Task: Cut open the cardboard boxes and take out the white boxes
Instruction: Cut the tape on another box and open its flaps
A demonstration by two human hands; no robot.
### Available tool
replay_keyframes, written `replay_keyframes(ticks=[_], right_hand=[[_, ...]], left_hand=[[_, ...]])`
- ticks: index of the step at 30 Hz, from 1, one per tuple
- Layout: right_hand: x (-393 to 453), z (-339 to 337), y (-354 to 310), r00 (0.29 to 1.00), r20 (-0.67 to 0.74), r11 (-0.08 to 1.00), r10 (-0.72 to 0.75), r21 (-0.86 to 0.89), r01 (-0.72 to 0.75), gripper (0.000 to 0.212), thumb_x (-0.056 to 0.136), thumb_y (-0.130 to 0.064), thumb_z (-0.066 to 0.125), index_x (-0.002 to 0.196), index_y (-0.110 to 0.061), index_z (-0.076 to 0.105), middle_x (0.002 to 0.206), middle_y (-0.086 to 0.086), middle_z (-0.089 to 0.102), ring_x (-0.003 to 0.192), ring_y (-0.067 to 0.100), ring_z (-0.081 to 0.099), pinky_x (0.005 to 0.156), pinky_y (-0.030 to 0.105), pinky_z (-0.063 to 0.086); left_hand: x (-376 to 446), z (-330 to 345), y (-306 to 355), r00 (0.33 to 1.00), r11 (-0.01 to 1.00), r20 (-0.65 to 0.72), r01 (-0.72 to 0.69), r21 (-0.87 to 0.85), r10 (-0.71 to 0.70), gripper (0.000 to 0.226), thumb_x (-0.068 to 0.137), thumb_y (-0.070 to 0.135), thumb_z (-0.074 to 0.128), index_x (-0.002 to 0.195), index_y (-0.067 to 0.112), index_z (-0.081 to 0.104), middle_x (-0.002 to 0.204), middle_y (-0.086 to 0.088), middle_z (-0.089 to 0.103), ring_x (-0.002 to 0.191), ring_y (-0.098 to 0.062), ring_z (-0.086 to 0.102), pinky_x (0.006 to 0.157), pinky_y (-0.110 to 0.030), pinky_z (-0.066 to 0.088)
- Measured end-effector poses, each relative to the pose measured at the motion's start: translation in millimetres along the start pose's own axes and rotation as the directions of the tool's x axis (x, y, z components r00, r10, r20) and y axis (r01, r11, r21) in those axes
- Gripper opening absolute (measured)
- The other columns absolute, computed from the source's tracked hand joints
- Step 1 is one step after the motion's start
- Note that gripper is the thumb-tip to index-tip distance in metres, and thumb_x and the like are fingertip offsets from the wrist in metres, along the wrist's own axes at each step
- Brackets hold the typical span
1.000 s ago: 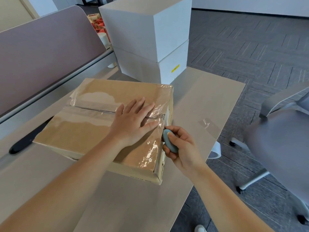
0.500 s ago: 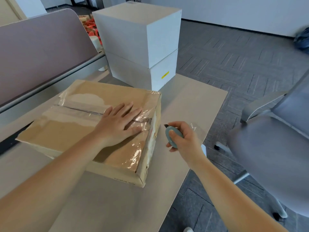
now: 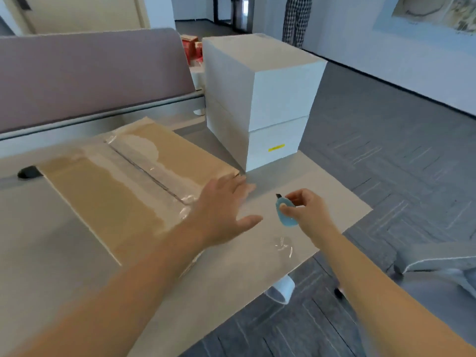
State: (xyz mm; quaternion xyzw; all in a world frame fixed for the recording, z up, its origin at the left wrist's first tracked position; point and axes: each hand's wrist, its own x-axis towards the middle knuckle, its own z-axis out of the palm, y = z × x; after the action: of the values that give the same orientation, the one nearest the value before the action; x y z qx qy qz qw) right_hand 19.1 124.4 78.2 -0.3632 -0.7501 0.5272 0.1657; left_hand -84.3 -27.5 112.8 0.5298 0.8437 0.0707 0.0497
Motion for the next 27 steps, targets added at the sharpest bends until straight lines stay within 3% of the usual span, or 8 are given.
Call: replay_keyframes(ticks=[5,8,11,16,20,23,27], right_hand=[[18,8,36,0.976,0.217,0.978,0.031,-0.208,0.015,0.020,0.081,-0.008,0.065,0.099,-0.003,0.059,0.088,0.005,0.056,0.082,0.019,0.051,0.069,0.027,0.039],[22,19,59,0.948,0.316,0.950,0.040,-0.307,0.062,0.022,0.083,-0.010,0.063,0.103,-0.002,0.059,0.092,0.003,0.055,0.085,0.017,0.049,0.072,0.026,0.035],[23,27,82,0.927,0.371,0.906,0.049,-0.407,0.115,0.024,0.085,-0.012,0.061,0.107,-0.002,0.059,0.092,0.001,0.052,0.086,0.016,0.047,0.066,0.023,0.033],[19,25,102,0.926,0.376,0.865,0.017,-0.470,0.175,0.028,0.089,-0.014,0.055,0.115,-0.002,0.055,0.109,0.009,0.057,0.093,0.020,0.049,0.076,0.021,0.033],[20,18,95,0.916,0.399,0.856,-0.031,-0.462,0.231,0.040,0.089,-0.015,0.057,0.127,-0.004,0.050,0.125,0.014,0.051,0.110,0.024,0.052,0.080,0.017,0.031],[24,12,73,0.907,0.407,0.852,-0.106,-0.434,0.294,0.044,0.087,-0.017,0.061,0.128,-0.007,0.049,0.127,0.012,0.050,0.115,0.023,0.048,0.092,0.023,0.033],[28,6,24,0.873,0.410,0.837,-0.263,-0.353,0.418,0.046,0.084,-0.015,0.063,0.127,-0.004,0.050,0.128,0.013,0.051,0.118,0.025,0.047,0.096,0.026,0.033]], left_hand=[[-26,43,29,0.980,0.988,0.143,0.124,0.087,-0.136,0.068,0.094,0.052,0.034,0.149,0.024,0.006,0.157,0.004,-0.003,0.144,-0.014,-0.006,0.114,-0.032,-0.008],[-44,68,34,0.933,0.970,0.264,0.231,0.080,-0.244,0.067,0.095,0.047,0.036,0.149,0.023,0.005,0.157,0.002,-0.004,0.144,-0.016,-0.006,0.115,-0.034,-0.005],[-56,94,33,0.880,0.941,0.340,0.331,0.066,-0.333,0.067,0.095,0.047,0.036,0.149,0.022,0.005,0.157,0.001,-0.004,0.144,-0.017,-0.005,0.115,-0.033,-0.005],[-62,114,33,0.848,0.922,0.368,0.379,0.083,-0.381,0.068,0.096,0.047,0.035,0.149,0.020,0.002,0.157,-0.002,-0.003,0.144,-0.020,-0.005,0.115,-0.034,-0.005],[-62,111,39,0.869,0.925,0.330,0.378,0.042,-0.370,0.067,0.095,0.047,0.036,0.149,0.021,0.005,0.157,-0.001,-0.001,0.144,-0.018,-0.004,0.115,-0.033,-0.004],[-59,92,40,0.900,0.934,0.262,0.358,0.013,-0.348,0.067,0.095,0.046,0.038,0.149,0.022,0.007,0.157,0.000,0.001,0.144,-0.016,-0.003,0.114,-0.030,-0.002],[-54,52,46,0.946,0.948,0.059,0.319,-0.005,-0.318,0.064,0.094,0.048,0.039,0.148,0.021,0.018,0.156,0.001,0.011,0.144,-0.015,0.007,0.113,-0.027,0.003]])
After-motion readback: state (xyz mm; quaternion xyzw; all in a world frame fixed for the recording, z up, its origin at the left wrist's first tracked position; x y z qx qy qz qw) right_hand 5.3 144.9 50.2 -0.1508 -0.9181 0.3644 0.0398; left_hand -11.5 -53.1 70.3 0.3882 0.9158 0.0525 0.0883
